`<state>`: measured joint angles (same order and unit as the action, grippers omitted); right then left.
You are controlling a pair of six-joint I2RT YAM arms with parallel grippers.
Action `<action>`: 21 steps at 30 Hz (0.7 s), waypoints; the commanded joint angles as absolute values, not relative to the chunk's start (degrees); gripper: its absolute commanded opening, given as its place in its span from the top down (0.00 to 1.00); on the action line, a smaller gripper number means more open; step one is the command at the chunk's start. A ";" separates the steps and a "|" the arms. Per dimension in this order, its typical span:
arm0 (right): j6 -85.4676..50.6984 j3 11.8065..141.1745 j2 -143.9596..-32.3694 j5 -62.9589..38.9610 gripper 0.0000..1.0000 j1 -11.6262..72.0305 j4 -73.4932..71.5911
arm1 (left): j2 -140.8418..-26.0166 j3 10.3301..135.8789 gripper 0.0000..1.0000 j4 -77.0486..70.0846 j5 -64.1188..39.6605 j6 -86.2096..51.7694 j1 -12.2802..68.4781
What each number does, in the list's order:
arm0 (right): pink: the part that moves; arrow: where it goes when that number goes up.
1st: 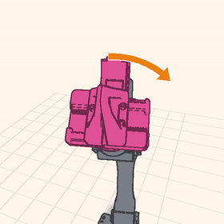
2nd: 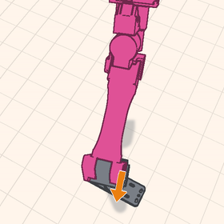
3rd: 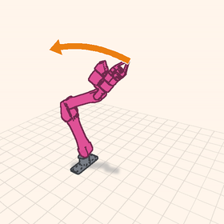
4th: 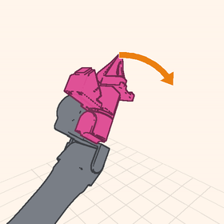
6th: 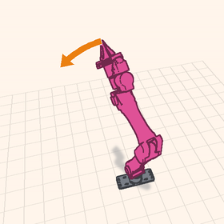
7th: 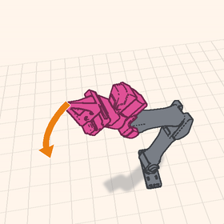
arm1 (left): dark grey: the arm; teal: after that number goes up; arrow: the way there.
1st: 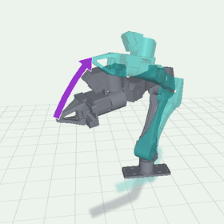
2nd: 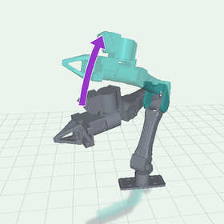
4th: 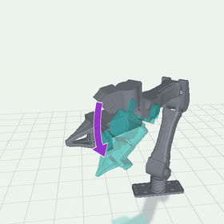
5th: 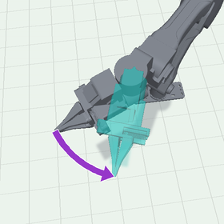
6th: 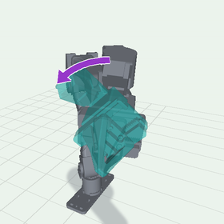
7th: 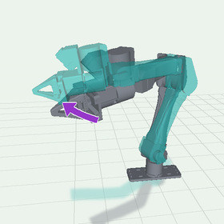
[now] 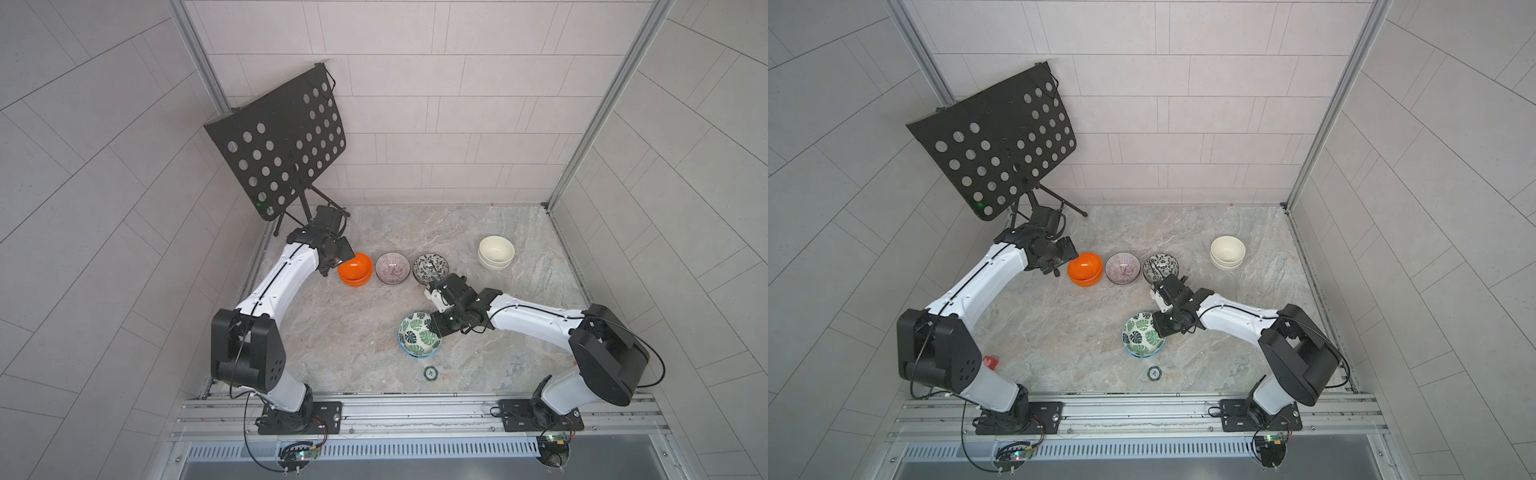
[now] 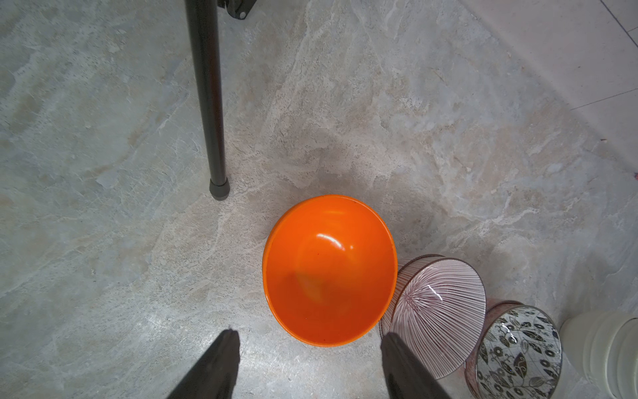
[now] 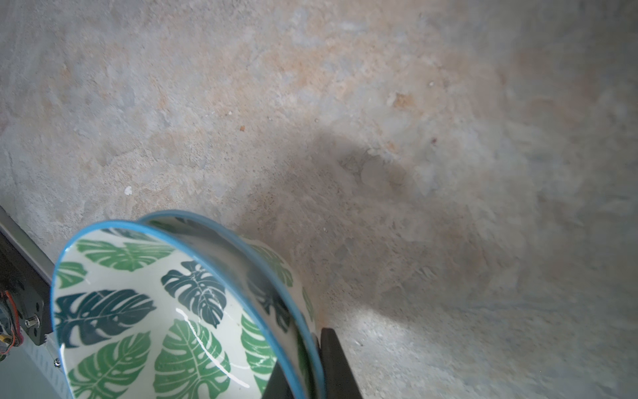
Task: Stack the bowls
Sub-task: Move the bowl to the center of the board.
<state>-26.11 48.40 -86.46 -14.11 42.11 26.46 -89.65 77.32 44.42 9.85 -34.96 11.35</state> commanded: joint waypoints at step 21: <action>-19.99 53.87 -84.95 -11.42 0.90 8.46 30.83 | -88.68 78.40 0.33 44.83 8.70 -34.45 12.16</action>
